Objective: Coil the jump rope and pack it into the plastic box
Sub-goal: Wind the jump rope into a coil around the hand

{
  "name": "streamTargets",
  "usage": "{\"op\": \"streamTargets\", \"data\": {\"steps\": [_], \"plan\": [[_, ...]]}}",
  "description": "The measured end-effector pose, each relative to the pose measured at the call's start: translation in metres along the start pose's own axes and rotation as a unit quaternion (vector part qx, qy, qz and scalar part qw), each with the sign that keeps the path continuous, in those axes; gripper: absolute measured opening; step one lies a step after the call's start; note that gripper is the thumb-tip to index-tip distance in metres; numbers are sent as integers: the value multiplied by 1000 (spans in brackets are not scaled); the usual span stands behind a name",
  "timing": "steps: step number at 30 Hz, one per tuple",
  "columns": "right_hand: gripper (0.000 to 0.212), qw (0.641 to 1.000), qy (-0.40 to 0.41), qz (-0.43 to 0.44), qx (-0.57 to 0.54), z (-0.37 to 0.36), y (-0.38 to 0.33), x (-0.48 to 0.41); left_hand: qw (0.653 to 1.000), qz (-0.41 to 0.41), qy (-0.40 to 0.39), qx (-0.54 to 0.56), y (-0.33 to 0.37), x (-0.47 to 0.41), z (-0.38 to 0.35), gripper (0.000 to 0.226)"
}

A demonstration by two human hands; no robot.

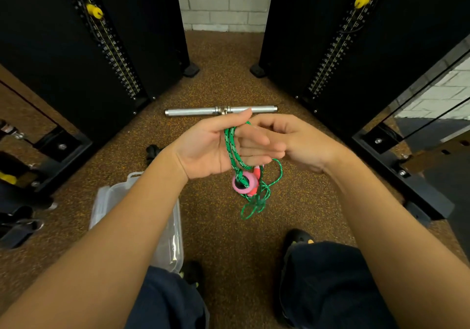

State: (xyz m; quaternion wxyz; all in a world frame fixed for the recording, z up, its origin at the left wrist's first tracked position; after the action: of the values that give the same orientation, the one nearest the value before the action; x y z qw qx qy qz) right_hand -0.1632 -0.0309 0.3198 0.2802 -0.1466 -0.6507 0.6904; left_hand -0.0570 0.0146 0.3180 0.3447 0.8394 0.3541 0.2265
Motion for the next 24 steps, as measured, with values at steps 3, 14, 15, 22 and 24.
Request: {"op": "streamTargets", "data": {"steps": [3, 14, 15, 22, 24], "plan": [[23, 1000, -4, 13, 13, 0, -5, 2, 987, 29, -78, 139, -4, -2, -6, 42], [27, 999, 23, 21, 33, -17, -8, -1, 978, -52, -115, 166, -4, -2, -6, 52], [25, 996, 33, 15, 82, -17, -7, -1, 979, -62, -106, 163, -1, -2, -7, 48], [20, 956, 71, -10, 283, -11, 6, -7, 962, -200, 71, 171, 20, 0, 17, 40], [21, 946, 69, -1, 316, -10, 5, -6, 950, -231, 130, 163, 23, 3, 25, 39]]}}
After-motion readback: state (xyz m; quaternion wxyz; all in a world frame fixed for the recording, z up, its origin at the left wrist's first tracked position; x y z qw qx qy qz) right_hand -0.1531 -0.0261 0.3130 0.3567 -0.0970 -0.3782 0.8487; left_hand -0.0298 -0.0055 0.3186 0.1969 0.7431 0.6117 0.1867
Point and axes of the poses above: each hand's wrist, its own x-axis away from the middle knuckle, its own z-axis out of the back of the hand, y = z × x, the point moved 4 cm from there along -x, towards the middle knuckle, and after that the axes turned 1 degree about -x, right-handed, at the moved point
